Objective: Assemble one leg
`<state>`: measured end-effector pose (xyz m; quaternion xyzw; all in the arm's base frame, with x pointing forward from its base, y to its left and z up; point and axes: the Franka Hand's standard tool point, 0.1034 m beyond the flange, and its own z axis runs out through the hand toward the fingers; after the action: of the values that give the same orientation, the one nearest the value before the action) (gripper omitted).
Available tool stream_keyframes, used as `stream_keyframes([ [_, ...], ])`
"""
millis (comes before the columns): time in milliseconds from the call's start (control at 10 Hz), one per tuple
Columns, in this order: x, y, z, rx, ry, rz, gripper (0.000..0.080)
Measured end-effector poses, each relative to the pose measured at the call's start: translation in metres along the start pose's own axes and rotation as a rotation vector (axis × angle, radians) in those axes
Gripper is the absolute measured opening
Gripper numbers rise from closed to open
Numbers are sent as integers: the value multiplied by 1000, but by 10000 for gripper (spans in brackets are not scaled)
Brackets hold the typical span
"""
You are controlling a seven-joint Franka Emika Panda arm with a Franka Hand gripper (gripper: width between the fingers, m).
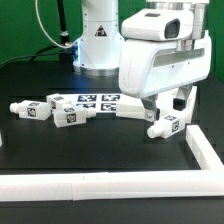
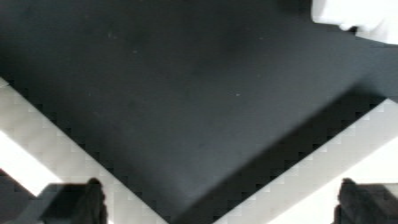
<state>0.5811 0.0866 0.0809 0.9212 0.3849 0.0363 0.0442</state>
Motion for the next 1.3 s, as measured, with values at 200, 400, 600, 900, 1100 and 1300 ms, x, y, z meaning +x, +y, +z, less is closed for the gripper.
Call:
stream_keyframes([
  [200,0,0,0,0,0,0,650],
  [400,-1,2,0,2,0,5,650],
  [600,-17,3,-2,17,-8,144,650],
  [900,-10,-6,-10,33,42,320,650],
  [1100,-10,-7,-8,33,45,320,650],
  [1300,-10,-7,-8,34,44,320,650],
])
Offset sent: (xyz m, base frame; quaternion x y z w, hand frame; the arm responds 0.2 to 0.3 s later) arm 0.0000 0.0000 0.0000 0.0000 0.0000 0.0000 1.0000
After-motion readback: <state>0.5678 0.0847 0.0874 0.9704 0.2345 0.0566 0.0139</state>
